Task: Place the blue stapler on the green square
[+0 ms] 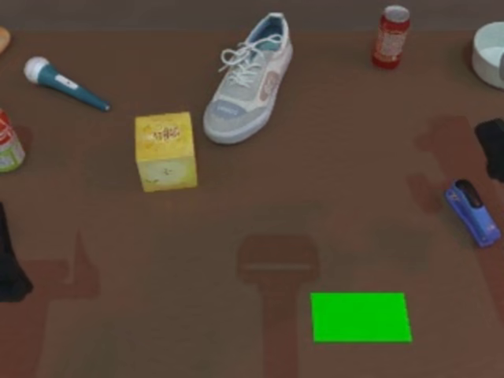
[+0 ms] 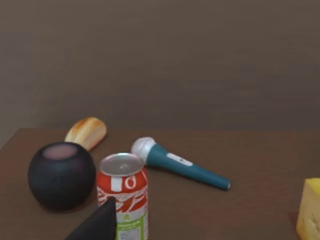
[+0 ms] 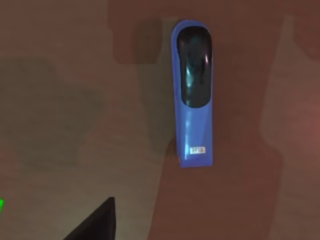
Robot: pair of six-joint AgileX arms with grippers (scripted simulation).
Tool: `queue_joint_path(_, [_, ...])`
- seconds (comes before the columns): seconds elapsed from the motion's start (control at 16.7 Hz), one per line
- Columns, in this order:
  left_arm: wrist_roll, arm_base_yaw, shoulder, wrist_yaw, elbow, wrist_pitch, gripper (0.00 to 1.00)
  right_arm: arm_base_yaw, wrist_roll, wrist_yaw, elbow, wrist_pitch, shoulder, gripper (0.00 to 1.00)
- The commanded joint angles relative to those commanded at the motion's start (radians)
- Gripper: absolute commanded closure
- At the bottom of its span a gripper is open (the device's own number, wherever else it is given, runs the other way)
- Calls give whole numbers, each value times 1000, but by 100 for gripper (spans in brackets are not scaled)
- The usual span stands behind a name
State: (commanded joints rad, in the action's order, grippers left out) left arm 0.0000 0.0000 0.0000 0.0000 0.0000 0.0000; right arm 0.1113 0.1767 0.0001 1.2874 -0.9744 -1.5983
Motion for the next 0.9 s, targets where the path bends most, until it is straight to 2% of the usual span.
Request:
queue_joint_path(0.24, [0,0,0,0,0,0,0,17,27,-1,224,-157,-266,0])
queue_joint_path(0.42, [0,0,0,0,0,0,0,24,38,-2,321,-221,-373,0])
queue_joint_path(0.9, [0,0,0,0,0,0,0,22,41,-2,325,-216,-397,0])
